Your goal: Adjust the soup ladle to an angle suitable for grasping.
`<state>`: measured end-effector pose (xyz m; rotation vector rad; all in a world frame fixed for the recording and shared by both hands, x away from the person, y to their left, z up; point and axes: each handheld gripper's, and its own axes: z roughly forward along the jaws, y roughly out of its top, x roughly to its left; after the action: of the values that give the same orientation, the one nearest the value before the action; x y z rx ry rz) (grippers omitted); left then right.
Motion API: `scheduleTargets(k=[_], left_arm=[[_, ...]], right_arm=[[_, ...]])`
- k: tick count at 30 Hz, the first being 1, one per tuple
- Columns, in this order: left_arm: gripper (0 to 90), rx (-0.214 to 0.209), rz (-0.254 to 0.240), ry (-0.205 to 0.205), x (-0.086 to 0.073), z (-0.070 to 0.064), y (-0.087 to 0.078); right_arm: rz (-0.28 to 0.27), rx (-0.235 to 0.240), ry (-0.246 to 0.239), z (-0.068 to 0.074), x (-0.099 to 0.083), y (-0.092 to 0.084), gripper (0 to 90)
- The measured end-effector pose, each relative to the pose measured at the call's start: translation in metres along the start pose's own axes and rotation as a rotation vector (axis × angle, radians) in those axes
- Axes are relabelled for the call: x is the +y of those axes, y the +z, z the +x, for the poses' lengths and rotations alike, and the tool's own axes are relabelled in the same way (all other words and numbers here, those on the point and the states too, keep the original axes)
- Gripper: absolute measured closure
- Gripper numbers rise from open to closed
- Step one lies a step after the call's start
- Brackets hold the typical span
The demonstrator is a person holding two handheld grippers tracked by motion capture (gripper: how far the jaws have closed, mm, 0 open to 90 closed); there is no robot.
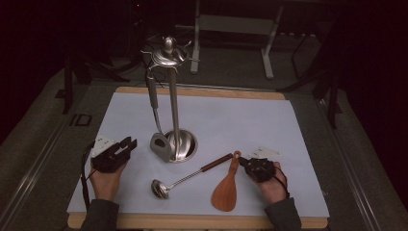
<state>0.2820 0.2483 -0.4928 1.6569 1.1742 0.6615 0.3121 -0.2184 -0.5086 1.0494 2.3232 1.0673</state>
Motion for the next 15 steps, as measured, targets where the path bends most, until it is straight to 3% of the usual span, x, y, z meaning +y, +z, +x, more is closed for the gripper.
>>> scheduleTargets(k=[4, 7, 15], left_arm=[[66.8, -0.008, 0.049, 0.019, -0.017, -0.004, -0.001], [66.3, -0.018, 0.079, 0.024, -0.026, -0.005, -0.001], [65.2, -0.033, 0.083, 0.021, -0.029, -0.006, 0.001]], right_arm=[[0.023, 0.032, -0.038, 0.017, 0.006, 0.015, 90.0], [0.050, 0.026, -0.057, 0.025, 0.010, 0.027, 90.0], [0.105, 0.008, -0.078, 0.025, 0.027, 0.048, 90.0]])
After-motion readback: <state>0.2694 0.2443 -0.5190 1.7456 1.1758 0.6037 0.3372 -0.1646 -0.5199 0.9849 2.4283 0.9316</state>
